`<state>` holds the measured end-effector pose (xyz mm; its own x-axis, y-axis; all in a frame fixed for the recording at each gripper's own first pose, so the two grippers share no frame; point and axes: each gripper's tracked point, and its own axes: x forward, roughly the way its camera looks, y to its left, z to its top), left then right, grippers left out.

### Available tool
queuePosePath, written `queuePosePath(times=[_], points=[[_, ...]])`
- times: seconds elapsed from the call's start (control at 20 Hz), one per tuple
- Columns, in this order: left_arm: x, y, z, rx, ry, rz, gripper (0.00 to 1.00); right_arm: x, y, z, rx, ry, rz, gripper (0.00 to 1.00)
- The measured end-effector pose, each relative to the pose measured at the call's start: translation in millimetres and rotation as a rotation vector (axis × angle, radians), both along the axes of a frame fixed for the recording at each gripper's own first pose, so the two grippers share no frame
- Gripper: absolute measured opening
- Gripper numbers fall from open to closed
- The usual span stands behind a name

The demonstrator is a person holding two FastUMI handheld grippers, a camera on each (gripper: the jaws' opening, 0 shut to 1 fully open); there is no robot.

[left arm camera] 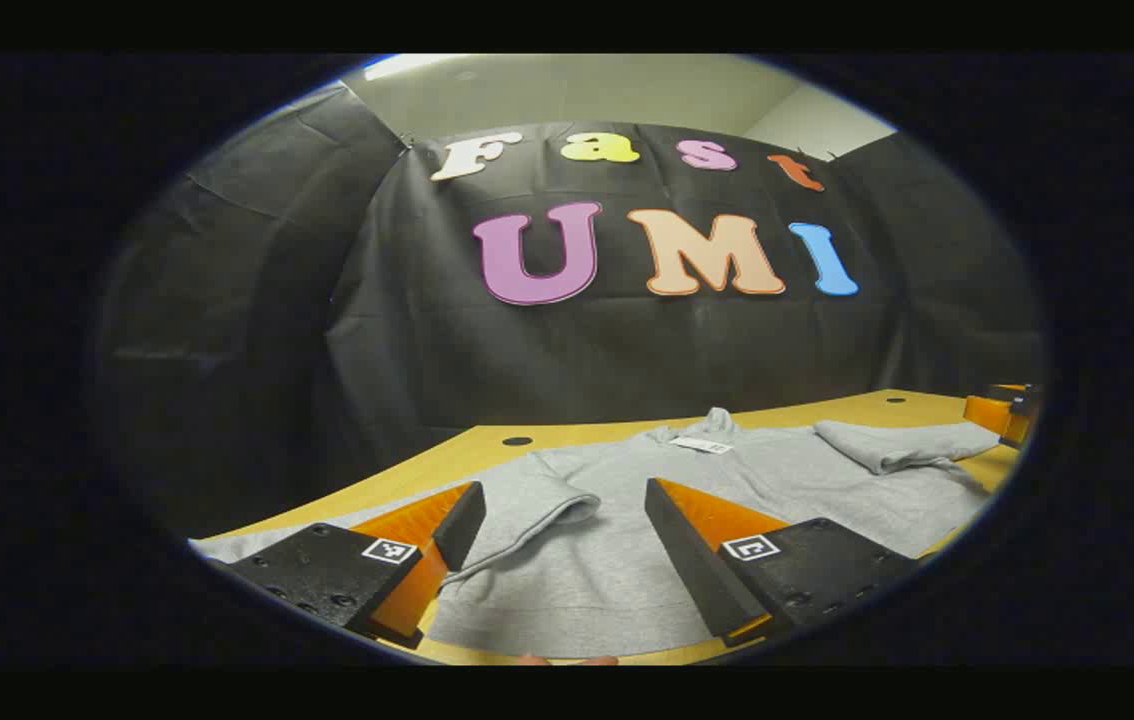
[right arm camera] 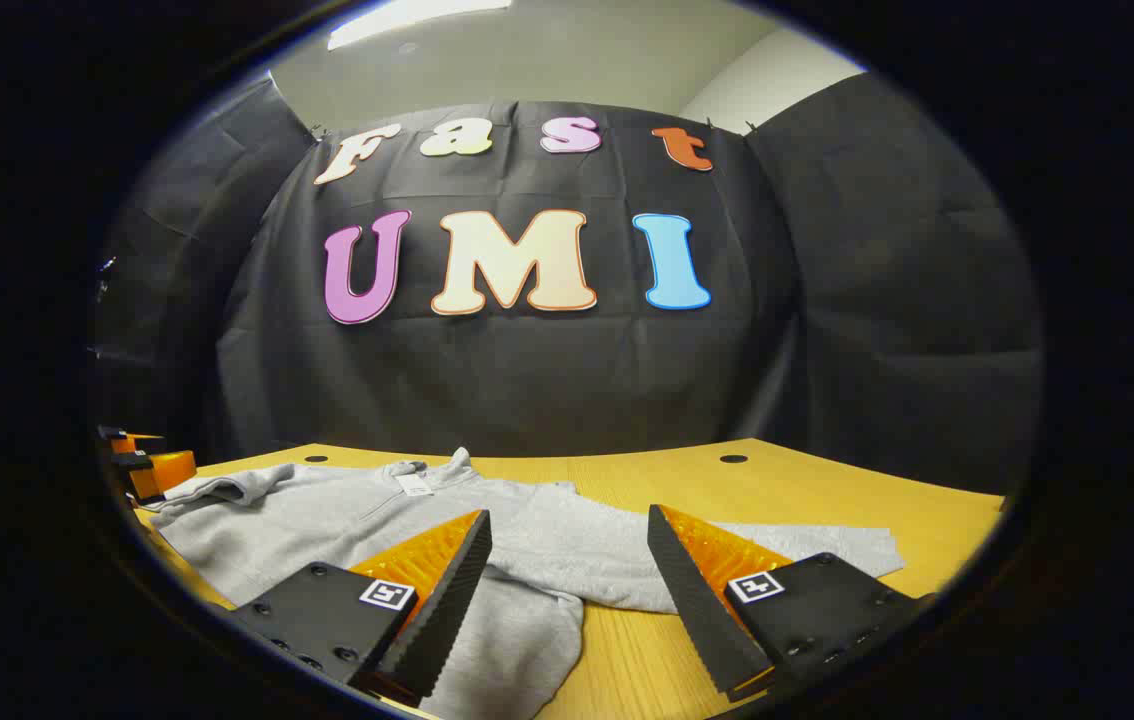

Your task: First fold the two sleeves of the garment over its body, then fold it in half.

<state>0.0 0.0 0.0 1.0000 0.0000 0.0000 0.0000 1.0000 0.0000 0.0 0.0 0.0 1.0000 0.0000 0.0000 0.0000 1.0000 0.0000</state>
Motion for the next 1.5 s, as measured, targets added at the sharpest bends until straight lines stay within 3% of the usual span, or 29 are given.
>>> queuePosePath(times=[0.4, 0.7, 1.5], points=[[-0.7, -0.3, 0.0, -0.024, -0.008, -0.021, 0.94, 1.8, -3.0, 0.4, 0.000, -0.002, -0.013, 0.97], [-2.2, 15.5, -2.4, -0.041, -0.003, 0.051, 0.95, 1.4, -2.5, -0.5, 0.001, -0.001, -0.014, 0.97], [-1.0, 10.7, -0.9, -0.041, -0.012, 0.035, 0.94, 1.9, -3.8, -1.3, 0.001, -0.003, -0.016, 0.97]])
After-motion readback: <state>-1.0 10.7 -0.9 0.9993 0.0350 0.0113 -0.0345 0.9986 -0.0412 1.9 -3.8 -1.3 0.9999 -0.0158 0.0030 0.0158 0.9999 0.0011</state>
